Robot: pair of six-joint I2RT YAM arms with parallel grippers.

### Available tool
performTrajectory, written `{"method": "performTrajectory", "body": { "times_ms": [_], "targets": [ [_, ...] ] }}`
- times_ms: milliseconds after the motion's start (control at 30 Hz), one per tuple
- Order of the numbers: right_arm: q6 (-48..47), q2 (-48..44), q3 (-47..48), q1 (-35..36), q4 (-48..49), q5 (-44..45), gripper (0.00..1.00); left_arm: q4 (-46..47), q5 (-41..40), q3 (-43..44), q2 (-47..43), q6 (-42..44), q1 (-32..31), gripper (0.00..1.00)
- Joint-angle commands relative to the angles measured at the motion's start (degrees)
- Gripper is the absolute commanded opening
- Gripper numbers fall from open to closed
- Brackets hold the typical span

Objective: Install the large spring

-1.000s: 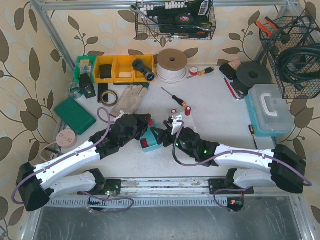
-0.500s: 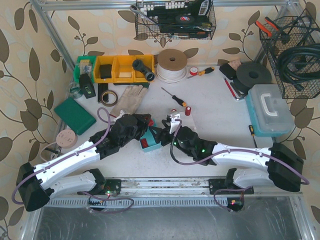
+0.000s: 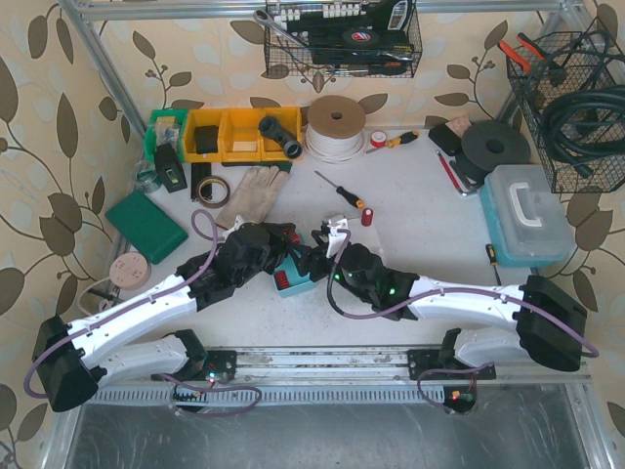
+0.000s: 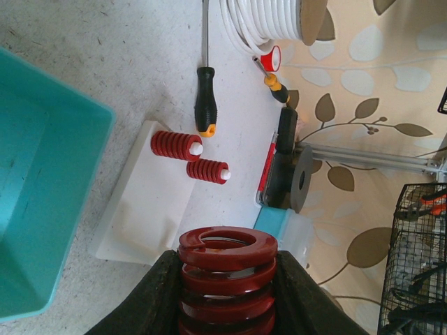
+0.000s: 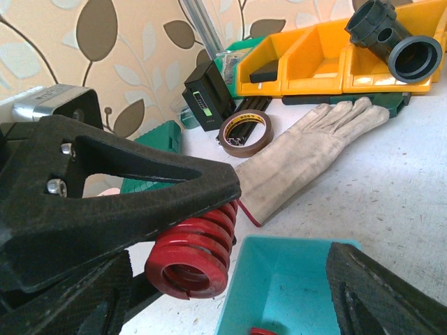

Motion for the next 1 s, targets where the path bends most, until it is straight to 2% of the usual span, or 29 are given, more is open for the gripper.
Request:
{"method": "performTrajectory", "body": {
  "times_ms": [0, 233, 667, 733, 967],
  "targets": [
    [0.35, 1.18, 2.03, 0.3, 0.79, 1.37, 0.76, 2.92, -0.83, 1.17, -0.12, 0.06, -0.87, 0.0],
    [0.02, 1.81, 2.68, 0.34, 0.23, 3.27, 0.75, 3.01, -0.7, 1.65, -0.14, 0.29, -1.13, 0.0],
    [-0.77, 3.07, 3.88, 0.25, -0.42, 4.2, 0.62, 3.4, -0.85, 2.04, 0.22, 0.29, -1.65, 0.0],
    [-1.08, 3.01, 3.73, 0.25, -0.09, 4.19, 0.55, 3.35, -0.9, 1.97, 0.16, 0.29, -1.73, 0.0],
    [-1.77, 2.7, 3.43, 0.21, 0.23, 3.67, 0.15, 3.15, -1.06, 2.07, 0.14, 0.58, -1.84, 0.0]
  ]
}}
